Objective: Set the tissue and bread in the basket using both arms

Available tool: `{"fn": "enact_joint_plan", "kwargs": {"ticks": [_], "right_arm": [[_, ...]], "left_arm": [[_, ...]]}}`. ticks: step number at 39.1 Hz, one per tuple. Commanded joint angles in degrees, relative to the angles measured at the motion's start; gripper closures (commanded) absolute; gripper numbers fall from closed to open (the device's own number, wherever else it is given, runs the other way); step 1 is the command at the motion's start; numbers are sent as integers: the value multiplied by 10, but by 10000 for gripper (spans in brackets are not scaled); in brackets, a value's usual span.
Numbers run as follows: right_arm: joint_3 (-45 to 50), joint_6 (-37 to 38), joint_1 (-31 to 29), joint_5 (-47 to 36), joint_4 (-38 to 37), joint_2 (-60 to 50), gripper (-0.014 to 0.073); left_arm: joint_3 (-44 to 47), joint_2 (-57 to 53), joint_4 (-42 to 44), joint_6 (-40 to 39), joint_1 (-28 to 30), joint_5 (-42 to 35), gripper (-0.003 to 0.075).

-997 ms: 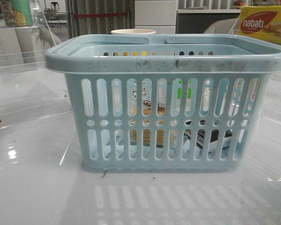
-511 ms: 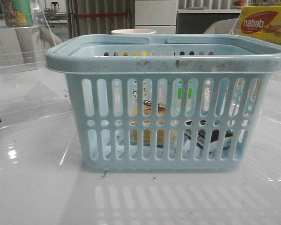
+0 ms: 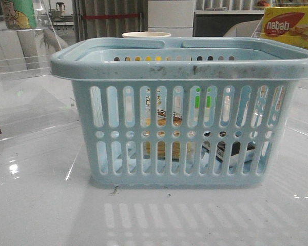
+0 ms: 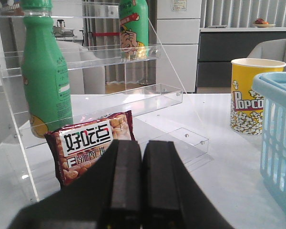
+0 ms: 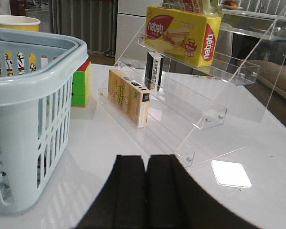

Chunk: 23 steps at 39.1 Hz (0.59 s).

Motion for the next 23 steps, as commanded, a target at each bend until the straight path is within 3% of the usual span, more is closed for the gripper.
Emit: {"fn": "enact_joint_plan", "kwargs": {"ticks": [1,23], "right_arm": [[1,-3,-5,-49,0,-10,564],[1,-3,-3,-64,0,-10,564]], "left_arm": [[-1,-9,-5,-3,1,-54,629],[-1,-9,-5,-3,1,-54,629]]}}
